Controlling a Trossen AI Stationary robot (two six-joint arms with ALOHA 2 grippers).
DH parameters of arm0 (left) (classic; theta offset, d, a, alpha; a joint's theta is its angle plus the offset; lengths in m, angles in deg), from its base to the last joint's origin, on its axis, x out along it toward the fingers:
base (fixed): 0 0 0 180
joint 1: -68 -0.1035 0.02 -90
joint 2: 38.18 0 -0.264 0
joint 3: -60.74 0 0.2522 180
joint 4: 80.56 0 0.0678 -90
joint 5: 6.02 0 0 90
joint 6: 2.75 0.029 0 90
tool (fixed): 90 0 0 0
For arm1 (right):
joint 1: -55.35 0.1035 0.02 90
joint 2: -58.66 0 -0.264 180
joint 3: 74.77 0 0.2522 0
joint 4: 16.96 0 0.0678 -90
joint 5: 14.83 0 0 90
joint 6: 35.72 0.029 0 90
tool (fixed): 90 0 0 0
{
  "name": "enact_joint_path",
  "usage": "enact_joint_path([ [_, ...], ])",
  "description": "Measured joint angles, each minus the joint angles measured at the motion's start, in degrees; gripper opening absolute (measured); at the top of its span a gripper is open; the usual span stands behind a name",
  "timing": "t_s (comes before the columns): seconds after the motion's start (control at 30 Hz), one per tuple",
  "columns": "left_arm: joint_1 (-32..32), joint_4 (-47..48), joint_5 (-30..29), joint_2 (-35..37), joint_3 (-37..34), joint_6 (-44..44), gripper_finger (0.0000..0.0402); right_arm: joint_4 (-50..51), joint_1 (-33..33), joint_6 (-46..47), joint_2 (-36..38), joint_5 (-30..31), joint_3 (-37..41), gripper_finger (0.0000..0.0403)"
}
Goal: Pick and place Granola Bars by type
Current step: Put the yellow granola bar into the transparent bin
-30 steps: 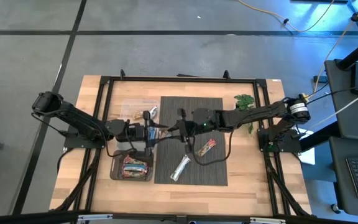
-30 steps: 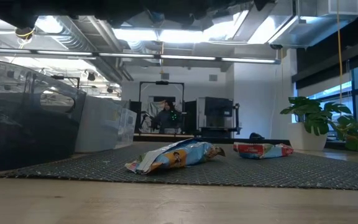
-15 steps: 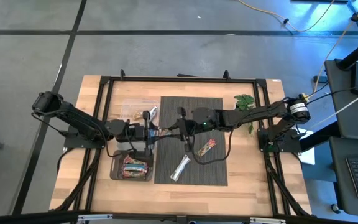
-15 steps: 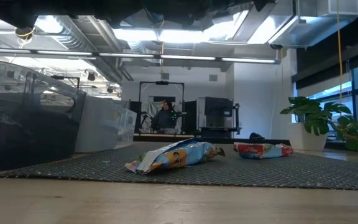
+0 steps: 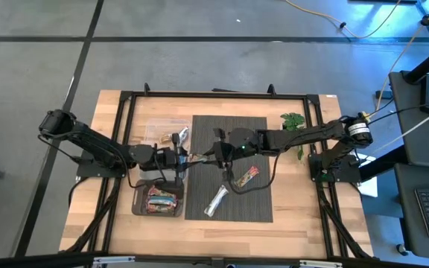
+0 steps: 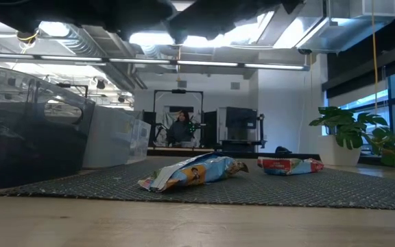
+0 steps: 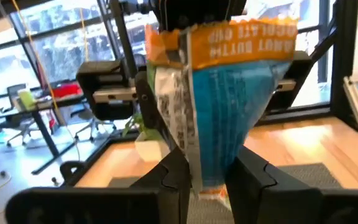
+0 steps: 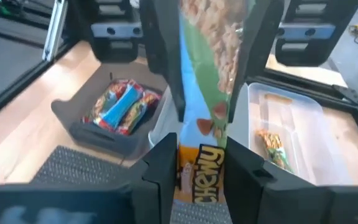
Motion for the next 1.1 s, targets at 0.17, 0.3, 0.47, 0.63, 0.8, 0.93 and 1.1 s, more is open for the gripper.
enact_joint_path([
  [0.17,0.0,0.33,-0.39,0.02,-0.02,-0.11,0.0065,1.5,0.04,-0.69,0.0,-0.2,0.19,0.0157],
  [0.3,-0.02,-0.34,-1.84,0.16,-0.02,-0.15,0.0064,3.56,0.11,-0.56,0.0,1.87,0.28,0.0216],
  [0.47,-0.07,3.03,-8.59,2.26,0.11,-4.05,0.0063,15.57,0.15,-0.37,-0.04,5.75,0.5,0.0261],
  [0.63,-1.56,15.57,-12.36,7.32,1.52,-8.56,0.0063,26.62,0.15,4.61,-0.04,5.86,0.48,0.0273],
  [0.8,-6.5,39.97,-10.5,11.91,7.6,-18.57,0.0063,31.77,0.12,7.55,-0.04,6.01,0.45,0.0271],
  [0.93,-11.56,60.05,-6.66,12.25,12.11,-26.88,0.0063,34.75,0.11,8.71,-0.13,6.05,0.41,0.0273],
  [1.1,-17.36,75.94,-2.92,12.06,15.81,-32.39,0.0063,34.69,0.11,6.44,-0.14,6.19,0.39,0.0271],
])
